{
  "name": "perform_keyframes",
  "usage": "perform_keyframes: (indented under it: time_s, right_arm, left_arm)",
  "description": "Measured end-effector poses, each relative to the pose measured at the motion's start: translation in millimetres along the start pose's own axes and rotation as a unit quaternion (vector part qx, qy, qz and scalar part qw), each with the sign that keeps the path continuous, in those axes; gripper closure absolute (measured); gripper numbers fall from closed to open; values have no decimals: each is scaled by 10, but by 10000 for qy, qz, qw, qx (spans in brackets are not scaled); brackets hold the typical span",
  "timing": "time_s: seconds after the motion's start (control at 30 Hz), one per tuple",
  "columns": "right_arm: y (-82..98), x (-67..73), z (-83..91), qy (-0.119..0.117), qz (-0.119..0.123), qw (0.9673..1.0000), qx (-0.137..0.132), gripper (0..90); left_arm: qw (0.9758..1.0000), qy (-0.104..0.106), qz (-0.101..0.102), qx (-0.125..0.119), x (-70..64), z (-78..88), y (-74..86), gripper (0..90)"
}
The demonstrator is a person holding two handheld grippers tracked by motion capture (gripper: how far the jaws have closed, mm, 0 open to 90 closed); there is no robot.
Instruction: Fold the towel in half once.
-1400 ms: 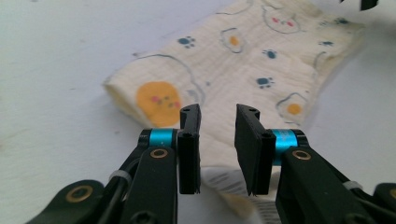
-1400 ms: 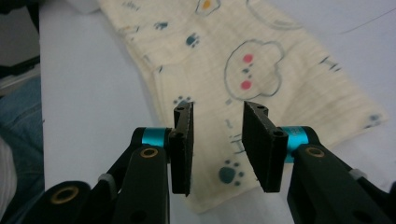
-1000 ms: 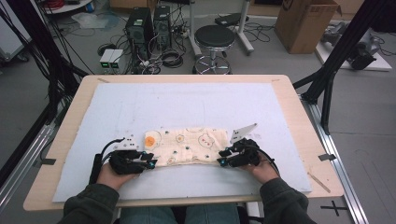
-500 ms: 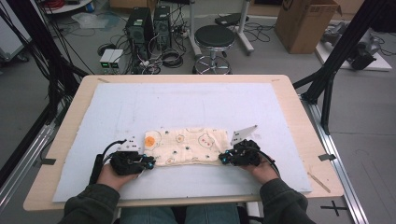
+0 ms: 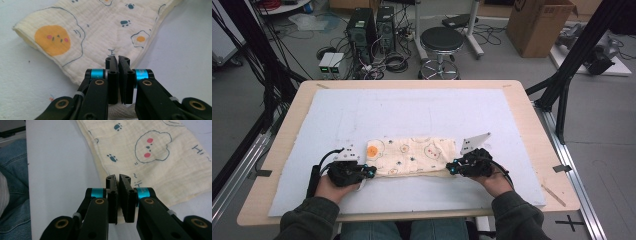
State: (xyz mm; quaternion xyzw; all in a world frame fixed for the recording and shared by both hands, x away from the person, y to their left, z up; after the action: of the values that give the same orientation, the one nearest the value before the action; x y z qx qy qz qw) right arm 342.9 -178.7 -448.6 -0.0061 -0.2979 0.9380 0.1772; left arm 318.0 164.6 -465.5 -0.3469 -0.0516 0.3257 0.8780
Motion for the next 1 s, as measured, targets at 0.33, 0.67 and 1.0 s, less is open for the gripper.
perform_keyframes:
  time_s: [0.33,0.67,1.0]
  right_arm:
    - [57,42,-44,-96,28,9999,141,846]
    - [55,48,-38,-243,-106,9996,45,654]
    - [-286,-125,102,100,-292,9982,-512,558]
  left_arm:
    - [10000,-8,-6,14,9,25,13,857]
    - [9999,95,74,-111,7,105,-4,679]
    - [9987,-104,144,-483,60,140,-287,490]
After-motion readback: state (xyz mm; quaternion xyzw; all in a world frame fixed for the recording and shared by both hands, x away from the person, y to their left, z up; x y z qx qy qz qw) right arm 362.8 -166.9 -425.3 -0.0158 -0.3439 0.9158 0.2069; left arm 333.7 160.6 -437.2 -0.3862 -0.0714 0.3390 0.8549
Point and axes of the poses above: each handheld gripper's, and its own axes: z roughly backward along the jaws, y roughly out of its underside, x roughly to its left, the point moved 5 cm from there along -z, roughly forward along the jaws, and after that the axes turned 11 degrees about x, right-handed, at the moved point
